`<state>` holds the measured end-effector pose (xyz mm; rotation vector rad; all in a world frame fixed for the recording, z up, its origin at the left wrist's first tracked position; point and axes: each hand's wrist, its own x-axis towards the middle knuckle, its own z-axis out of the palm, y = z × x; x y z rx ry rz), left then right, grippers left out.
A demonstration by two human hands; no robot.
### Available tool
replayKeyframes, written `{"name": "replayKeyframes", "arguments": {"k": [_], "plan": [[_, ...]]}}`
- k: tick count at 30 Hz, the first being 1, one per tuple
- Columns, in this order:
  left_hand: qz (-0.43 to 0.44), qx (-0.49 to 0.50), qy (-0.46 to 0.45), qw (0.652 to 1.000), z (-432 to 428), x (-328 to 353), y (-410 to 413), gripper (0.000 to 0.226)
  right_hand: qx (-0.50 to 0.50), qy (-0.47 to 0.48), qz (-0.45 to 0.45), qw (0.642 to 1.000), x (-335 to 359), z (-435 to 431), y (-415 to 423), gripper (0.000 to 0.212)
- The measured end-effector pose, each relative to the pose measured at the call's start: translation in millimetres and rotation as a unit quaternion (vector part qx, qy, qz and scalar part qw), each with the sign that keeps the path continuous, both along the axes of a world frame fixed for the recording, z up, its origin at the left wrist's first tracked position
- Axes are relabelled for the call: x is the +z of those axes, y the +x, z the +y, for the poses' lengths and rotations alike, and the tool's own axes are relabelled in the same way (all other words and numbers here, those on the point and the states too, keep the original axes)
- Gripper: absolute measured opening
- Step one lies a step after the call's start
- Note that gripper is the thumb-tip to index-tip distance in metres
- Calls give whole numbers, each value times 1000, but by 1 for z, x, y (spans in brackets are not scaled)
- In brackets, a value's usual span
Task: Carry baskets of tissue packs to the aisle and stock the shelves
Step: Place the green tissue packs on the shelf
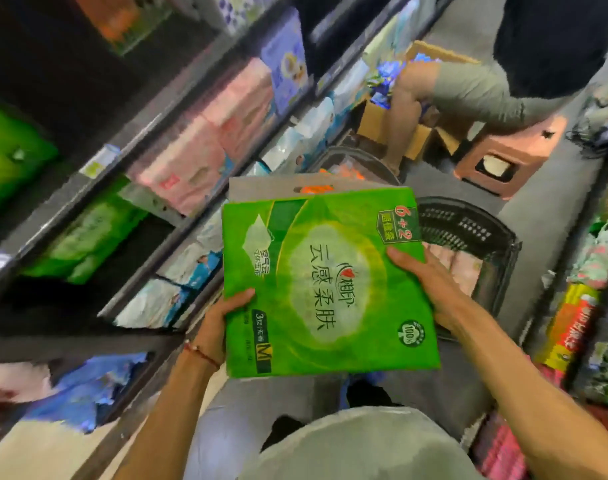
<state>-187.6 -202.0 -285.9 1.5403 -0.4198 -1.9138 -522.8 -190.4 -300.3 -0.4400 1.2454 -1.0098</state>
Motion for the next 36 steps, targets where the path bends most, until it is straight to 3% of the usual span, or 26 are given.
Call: {"name": "replayKeyframes", "arguments": {"k": [5,8,9,10,12,18,22,26,32,36], "plan": [[-31,126,-58,990,61,35,101,35,110,-63,-1,992,44,-18,111,35],[-33,177,-75,981,98,59,158,60,173,-101,26,979,66,-19,177,67],[-29,194,-82,977,107,65,170,67,187,-110,27,976,73,-20,192,66],[-32,221,-95,970,120,76,189,62,206,-124,27,970,82,-18,216,59],[-21,253,-113,961,142,91,219,30,228,-148,32,962,103,-14,258,45],[-25,316,-185,930,184,129,279,28,271,-241,12,932,152,-7,345,54],[-35,331,-235,913,188,153,297,51,292,-284,19,913,181,-12,373,83],[-46,359,-275,891,180,173,299,38,309,-321,11,895,207,-31,381,61],[-71,401,-302,862,144,190,277,43,324,-365,15,873,231,-86,375,70],[-127,405,-322,846,112,197,262,27,361,-414,15,836,254,-130,364,83]]}}
